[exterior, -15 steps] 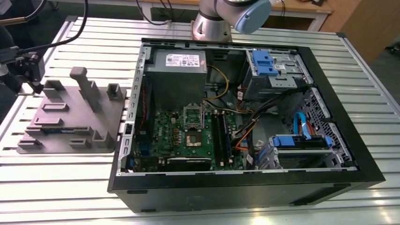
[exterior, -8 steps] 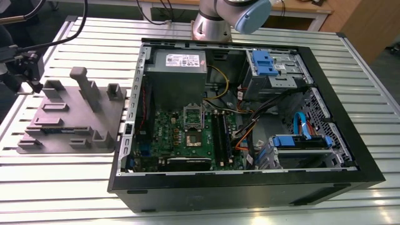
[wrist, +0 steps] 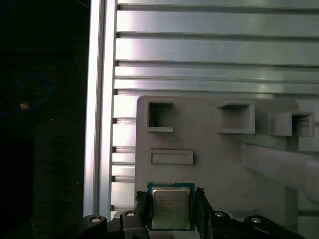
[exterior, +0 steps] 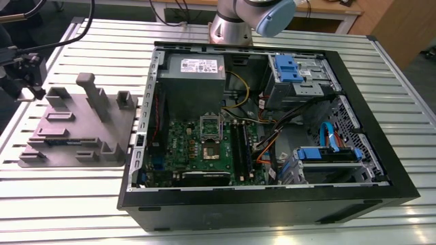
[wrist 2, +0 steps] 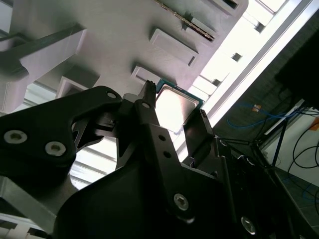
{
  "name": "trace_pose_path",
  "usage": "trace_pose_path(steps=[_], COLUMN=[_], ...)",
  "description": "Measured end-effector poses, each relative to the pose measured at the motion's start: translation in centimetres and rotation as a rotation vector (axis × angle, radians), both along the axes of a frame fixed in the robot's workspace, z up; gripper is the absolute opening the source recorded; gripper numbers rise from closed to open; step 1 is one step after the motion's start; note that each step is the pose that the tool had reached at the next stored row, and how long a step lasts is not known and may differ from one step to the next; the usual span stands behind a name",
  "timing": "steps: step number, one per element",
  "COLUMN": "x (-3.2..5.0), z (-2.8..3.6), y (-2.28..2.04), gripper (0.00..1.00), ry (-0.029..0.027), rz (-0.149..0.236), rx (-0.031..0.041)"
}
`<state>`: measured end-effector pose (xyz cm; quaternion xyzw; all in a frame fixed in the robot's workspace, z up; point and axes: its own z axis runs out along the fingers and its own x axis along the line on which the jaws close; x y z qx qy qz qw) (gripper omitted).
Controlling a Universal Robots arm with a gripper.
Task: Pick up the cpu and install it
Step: 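Pick up the cpu and move it towards the insertion slot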
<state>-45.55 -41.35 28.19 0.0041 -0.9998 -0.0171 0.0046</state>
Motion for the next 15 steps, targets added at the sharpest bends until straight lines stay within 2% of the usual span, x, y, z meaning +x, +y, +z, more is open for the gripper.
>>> trace_pose_path(steps=[15], x=[0.0], z=[0.65], y=[0.0], gripper=[0.47], ry=[-0.0002], rz=[0.0], rx=[0.0])
